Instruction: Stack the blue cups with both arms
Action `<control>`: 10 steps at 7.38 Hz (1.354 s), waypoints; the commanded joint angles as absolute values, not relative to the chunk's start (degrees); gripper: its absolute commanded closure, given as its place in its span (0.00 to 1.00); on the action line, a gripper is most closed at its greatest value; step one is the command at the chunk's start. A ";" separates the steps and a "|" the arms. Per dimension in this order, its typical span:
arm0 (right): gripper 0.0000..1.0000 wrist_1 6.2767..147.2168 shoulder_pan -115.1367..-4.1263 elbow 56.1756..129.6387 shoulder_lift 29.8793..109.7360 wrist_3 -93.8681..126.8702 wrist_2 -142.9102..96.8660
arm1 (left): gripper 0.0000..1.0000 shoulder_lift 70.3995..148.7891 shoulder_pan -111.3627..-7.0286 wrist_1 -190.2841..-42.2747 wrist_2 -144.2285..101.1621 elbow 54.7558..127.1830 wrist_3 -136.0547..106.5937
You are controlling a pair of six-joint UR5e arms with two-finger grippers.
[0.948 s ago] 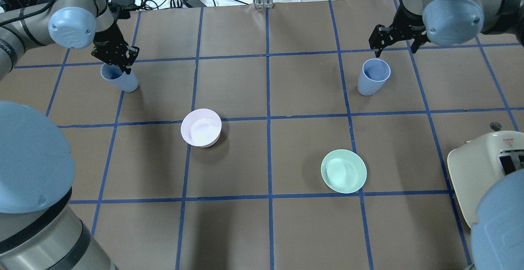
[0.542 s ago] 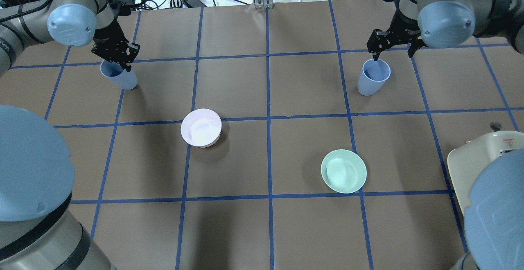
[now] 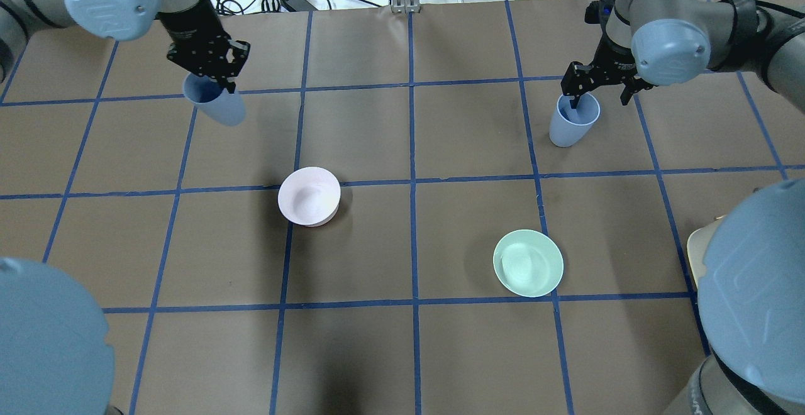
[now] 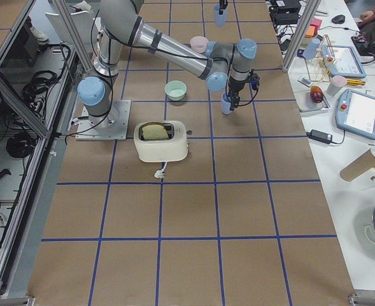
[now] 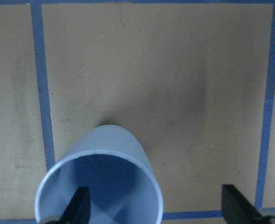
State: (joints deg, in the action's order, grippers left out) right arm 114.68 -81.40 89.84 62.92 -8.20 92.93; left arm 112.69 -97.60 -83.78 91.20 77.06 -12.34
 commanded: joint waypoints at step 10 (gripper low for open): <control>1.00 112.15 -79.37 90.00 62.66 -8.70 90.70 | 1.00 120.85 -115.75 -74.36 87.63 81.83 -31.11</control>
